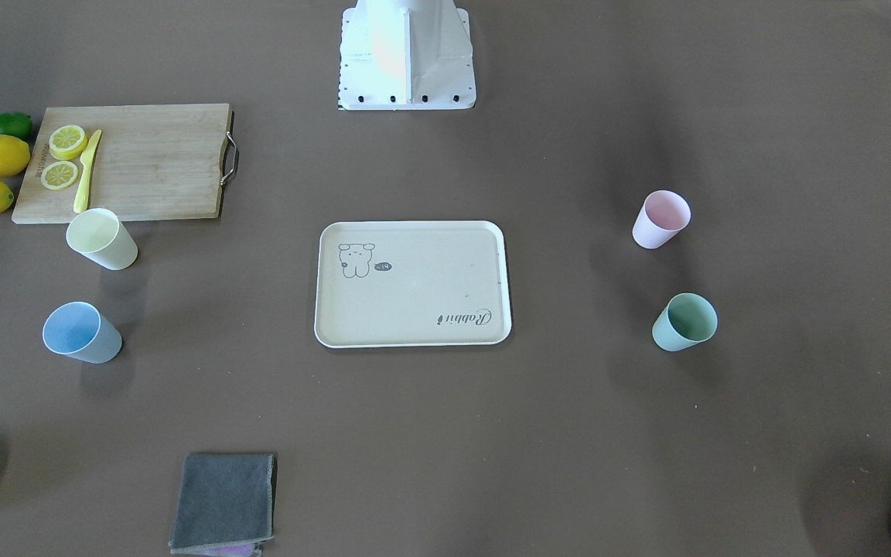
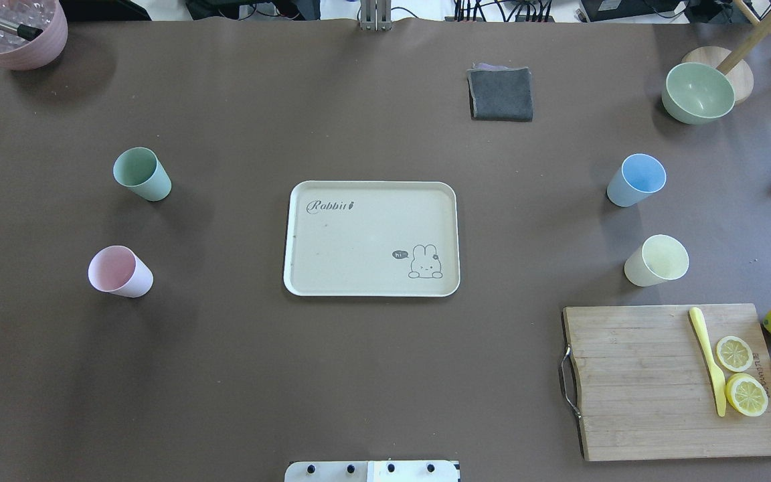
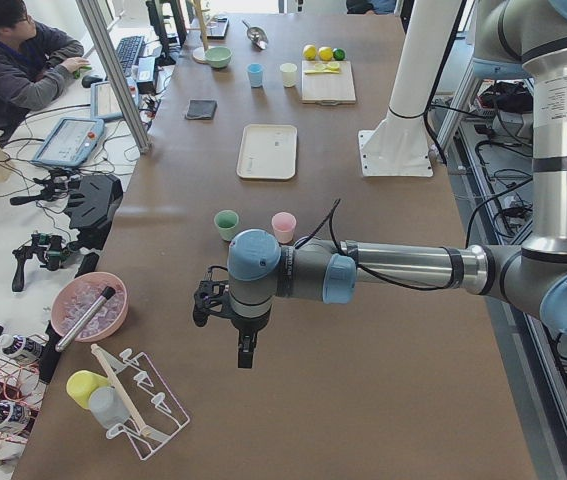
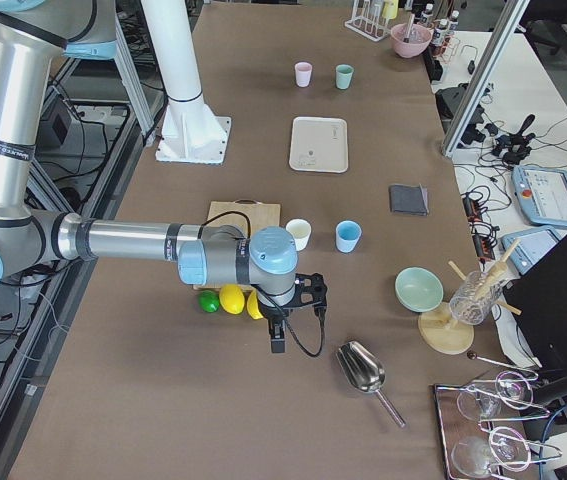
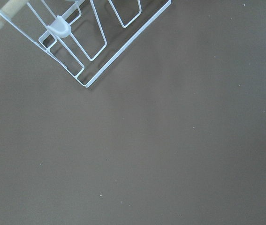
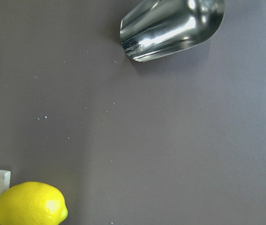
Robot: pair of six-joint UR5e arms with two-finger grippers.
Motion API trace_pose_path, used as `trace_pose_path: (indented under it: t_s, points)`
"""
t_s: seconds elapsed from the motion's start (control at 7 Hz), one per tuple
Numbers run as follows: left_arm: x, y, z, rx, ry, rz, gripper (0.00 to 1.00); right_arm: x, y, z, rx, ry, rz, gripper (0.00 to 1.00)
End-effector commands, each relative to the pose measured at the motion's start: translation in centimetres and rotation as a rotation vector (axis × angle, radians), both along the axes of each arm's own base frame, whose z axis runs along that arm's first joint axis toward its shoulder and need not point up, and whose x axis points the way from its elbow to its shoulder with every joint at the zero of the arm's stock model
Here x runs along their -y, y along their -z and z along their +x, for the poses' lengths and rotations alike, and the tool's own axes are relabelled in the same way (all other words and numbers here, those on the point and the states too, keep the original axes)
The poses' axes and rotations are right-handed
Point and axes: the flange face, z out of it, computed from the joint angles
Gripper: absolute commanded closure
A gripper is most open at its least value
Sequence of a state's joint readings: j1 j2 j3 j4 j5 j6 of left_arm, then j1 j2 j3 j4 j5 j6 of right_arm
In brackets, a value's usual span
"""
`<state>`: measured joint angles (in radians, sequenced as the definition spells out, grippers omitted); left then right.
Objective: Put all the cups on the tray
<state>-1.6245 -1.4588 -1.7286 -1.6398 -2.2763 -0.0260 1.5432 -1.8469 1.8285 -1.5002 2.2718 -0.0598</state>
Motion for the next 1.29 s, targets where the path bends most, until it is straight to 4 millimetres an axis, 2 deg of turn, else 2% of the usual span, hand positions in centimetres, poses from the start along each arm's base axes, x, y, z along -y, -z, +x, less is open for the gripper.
trace_pose_path:
  t_s: [0.0, 0.14, 0.43, 0.57, 0.71, 0.86, 1.0, 1.14]
  points:
    - [-0.1, 0.0, 0.0, 0.0, 0.0, 0.008, 0.02, 0.0, 0.0, 0.0, 0.002, 0.0, 0.0, 0.0]
    - [-1.2, 0.1, 0.1, 0.003, -0.001, 0.024, 0.02, 0.0, 0.0, 0.0, 0.0, 0.0, 0.0, 0.0]
    - [0.2, 1.8, -0.1, 0.006, 0.005, 0.09, 0.02, 0.2, 0.4, 0.0, 0.0, 0.001, 0.016, 0.0]
    - [0.5, 2.7, -0.1, 0.008, 0.008, 0.165, 0.02, 0.6, 1.0, 0.0, 0.007, -0.007, 0.11, 0.0]
    - [1.0, 3.7, -0.1, 0.013, 0.006, 0.259, 0.02, 1.1, 2.3, 0.0, 0.009, -0.014, 0.201, 0.0]
    - [5.5, 7.0, -0.5, 0.039, 0.018, 0.407, 0.02, 1.8, 3.5, 0.0, 0.011, -0.026, 0.239, 0.0]
    - [5.0, 7.1, -0.4, 0.017, 0.007, 0.423, 0.02, 2.7, 5.2, 0.0, 0.016, -0.046, 0.258, 0.0]
    - [4.6, 8.0, -0.3, 0.016, 0.006, 0.461, 0.02, 3.5, 6.2, -0.1, 0.028, -0.085, 0.247, 0.0]
